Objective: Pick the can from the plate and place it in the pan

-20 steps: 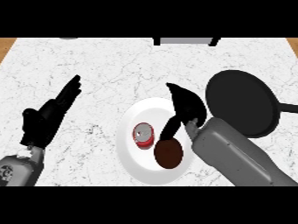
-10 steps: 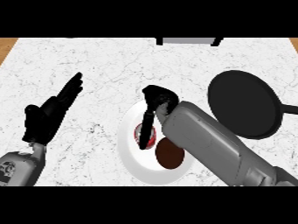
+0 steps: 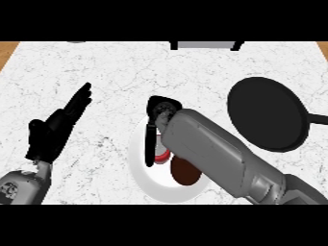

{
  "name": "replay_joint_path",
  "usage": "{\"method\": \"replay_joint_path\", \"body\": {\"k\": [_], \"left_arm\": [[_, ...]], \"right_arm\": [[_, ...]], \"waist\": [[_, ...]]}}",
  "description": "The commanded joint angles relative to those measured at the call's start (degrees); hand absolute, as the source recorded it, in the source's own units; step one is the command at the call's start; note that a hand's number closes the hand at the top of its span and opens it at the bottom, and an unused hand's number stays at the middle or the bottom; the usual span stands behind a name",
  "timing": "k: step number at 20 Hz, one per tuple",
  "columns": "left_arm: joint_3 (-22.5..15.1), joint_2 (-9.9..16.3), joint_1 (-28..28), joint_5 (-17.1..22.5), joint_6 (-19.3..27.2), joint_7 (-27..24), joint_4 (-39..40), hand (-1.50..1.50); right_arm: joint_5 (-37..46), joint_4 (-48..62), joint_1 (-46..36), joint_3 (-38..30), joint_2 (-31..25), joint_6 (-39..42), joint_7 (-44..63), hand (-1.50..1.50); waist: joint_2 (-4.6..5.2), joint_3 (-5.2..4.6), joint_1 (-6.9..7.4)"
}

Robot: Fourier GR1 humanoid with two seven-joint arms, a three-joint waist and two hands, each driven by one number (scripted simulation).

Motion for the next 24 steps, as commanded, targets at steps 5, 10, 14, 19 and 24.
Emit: {"method": "replay_joint_path", "body": {"k": [5, 10, 14, 19, 24], "left_arm": [[2.72, 0.79, -1.24, 1.17, -1.94, 0.97, 0.22, 0.00], [1.26, -0.14, 2.59, -1.16, -0.32, 1.76, -3.67, 0.00], [2.46, 0.28, 4.14, -0.56, -2.18, 0.28, -4.00, 0.00], [2.72, -2.26, 0.98, -1.96, -1.25, 1.01, -0.43, 0.00], [3.76, -2.09, -0.35, -1.95, -3.32, 0.70, 0.88, 0.00]], "right_arm": [[-3.06, 3.29, -4.10, 3.23, 1.23, 2.87, 11.07, -1.50], [-1.36, 2.55, -0.67, 7.07, 1.24, 0.91, 9.78, -1.50], [-0.23, 5.98, -0.57, 6.13, 1.24, 0.91, 6.12, -1.50], [-1.94, 3.39, 2.22, 8.94, 1.25, 1.13, 6.01, -1.50], [-3.08, 0.38, 3.72, 10.30, 1.25, 4.43, 4.30, 1.50]], "waist": [[0.07, 0.01, 0.00], [-0.15, 0.05, -0.14], [0.01, 0.04, 0.03], [0.10, 0.04, -0.17], [0.00, 0.04, -0.74]]}}
